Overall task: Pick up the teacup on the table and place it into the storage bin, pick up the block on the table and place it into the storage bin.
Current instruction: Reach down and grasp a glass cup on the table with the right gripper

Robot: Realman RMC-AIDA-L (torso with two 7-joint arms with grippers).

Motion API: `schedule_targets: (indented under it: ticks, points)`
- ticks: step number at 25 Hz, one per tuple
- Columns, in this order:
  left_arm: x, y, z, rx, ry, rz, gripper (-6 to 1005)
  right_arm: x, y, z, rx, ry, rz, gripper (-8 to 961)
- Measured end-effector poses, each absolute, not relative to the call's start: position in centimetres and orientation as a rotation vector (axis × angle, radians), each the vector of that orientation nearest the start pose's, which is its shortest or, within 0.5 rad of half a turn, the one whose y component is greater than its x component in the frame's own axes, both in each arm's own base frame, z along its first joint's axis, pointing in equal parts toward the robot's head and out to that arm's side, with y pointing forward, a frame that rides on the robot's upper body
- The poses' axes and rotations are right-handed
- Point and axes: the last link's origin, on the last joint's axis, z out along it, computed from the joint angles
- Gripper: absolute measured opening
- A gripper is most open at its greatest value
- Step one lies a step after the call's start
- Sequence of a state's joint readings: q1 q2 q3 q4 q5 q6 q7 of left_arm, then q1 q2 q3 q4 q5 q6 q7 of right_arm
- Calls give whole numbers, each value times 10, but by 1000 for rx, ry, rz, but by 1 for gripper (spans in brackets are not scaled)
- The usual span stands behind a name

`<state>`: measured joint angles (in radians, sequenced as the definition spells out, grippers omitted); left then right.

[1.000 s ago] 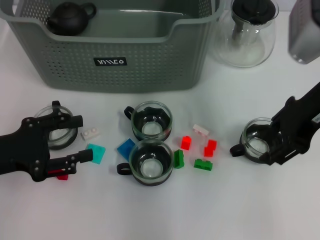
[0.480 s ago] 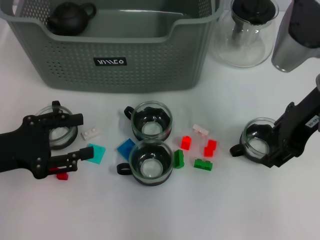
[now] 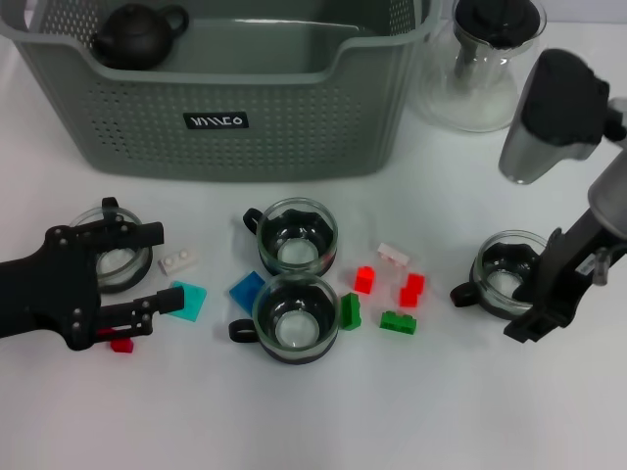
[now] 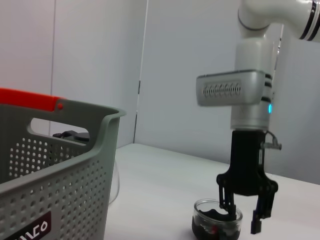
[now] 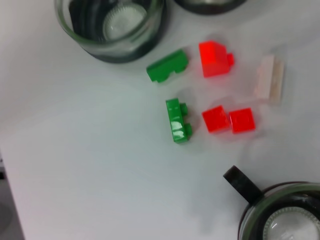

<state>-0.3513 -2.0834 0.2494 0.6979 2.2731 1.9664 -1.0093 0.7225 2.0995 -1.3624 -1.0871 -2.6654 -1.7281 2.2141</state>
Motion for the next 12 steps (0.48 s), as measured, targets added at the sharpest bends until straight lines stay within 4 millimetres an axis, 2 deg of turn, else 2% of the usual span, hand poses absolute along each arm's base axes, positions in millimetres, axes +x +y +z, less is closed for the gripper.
schedule_targets:
  ticks: [4,12]
  points:
    - [-318,230,36,-2691,-419,-833,742,204,334,-31,-2912,644,-914,565]
    - [-319,231,35,-2687,-424,-827,741,203,335,-32,-2910,629,-910,187]
